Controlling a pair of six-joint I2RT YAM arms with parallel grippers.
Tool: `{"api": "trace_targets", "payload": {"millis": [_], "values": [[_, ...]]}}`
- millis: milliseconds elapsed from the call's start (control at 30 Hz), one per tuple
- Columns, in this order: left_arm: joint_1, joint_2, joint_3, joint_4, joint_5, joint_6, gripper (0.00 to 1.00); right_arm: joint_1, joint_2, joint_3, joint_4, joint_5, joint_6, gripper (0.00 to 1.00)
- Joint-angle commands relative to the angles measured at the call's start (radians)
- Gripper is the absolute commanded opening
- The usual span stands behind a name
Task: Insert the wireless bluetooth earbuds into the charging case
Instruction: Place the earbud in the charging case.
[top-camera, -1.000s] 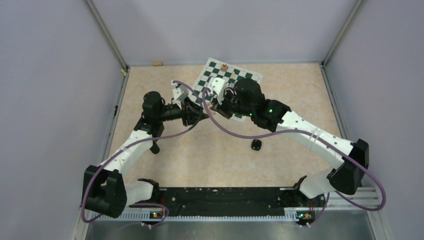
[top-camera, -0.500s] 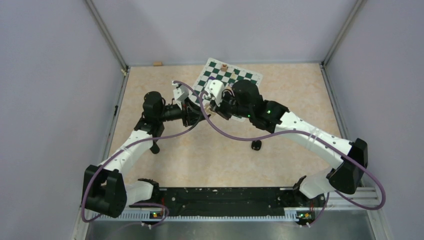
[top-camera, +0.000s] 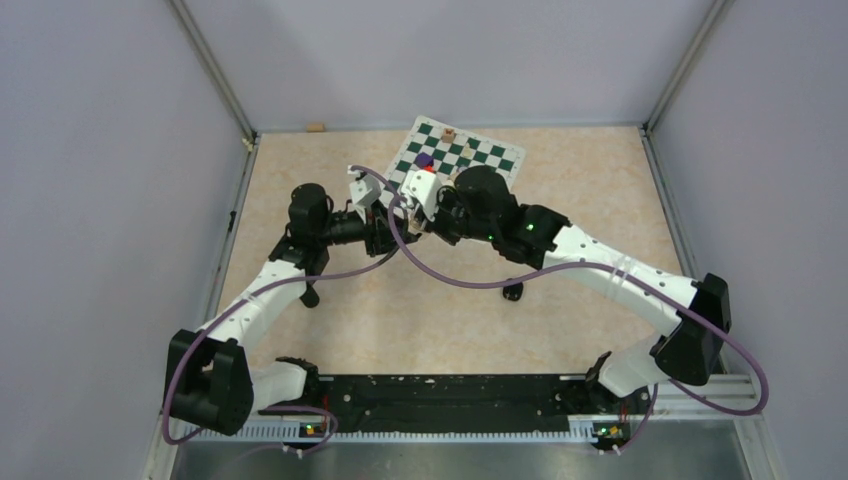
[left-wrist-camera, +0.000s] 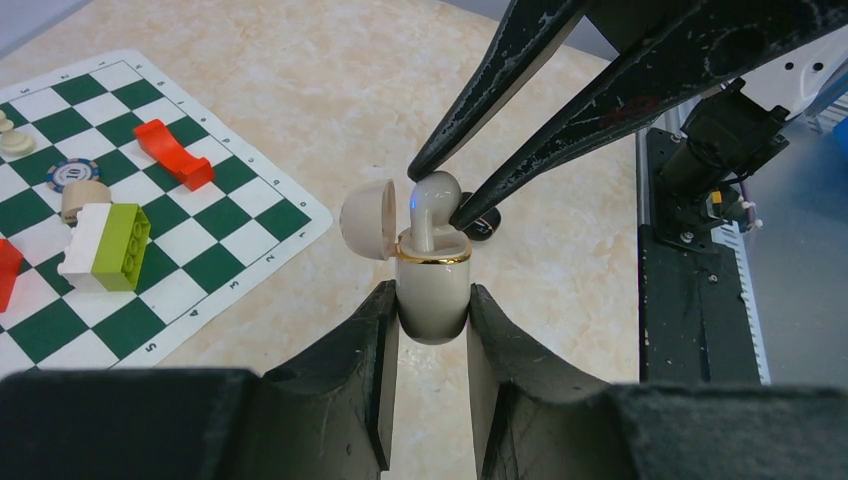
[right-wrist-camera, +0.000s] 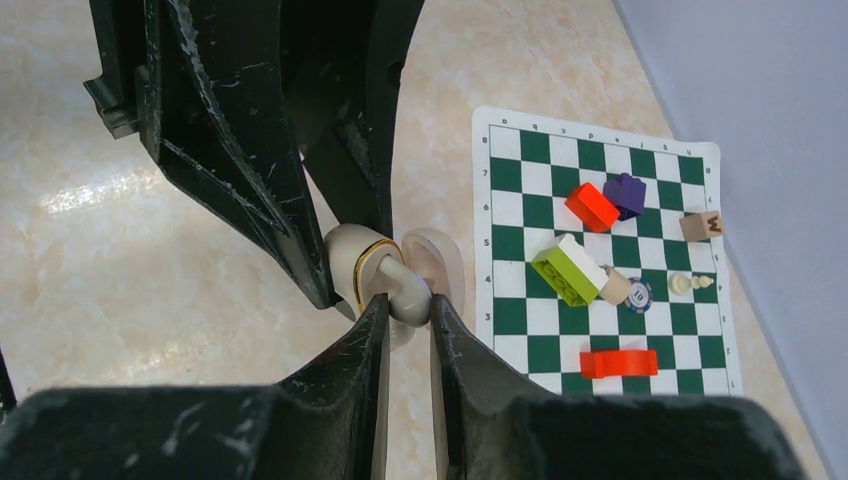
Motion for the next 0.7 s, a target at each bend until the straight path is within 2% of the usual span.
{"api": "trace_targets", "payload": {"millis": [0, 100, 433, 667], "values": [[-0.009, -0.009, 0.014, 0.081, 0.053, 0.023, 0.00, 0.028, 0.011, 0.042, -0.006, -0.025, 0.001, 0.16], [-0.007, -0.010, 0.003, 0.118, 0.067, 0.013, 0.00, 0.028, 0.007, 0.043, -0.006, -0.024, 0.005, 0.21], [-0.007, -0.007, -0.005, 0.115, 0.118, 0.023, 0.00, 0.028, -0.029, 0.050, 0.006, -0.015, 0.017, 0.26], [-0.006, -0.005, -0.005, 0.136, 0.134, 0.017, 0.00, 0.029, -0.065, 0.066, -0.021, -0.047, 0.012, 0.36]]}}
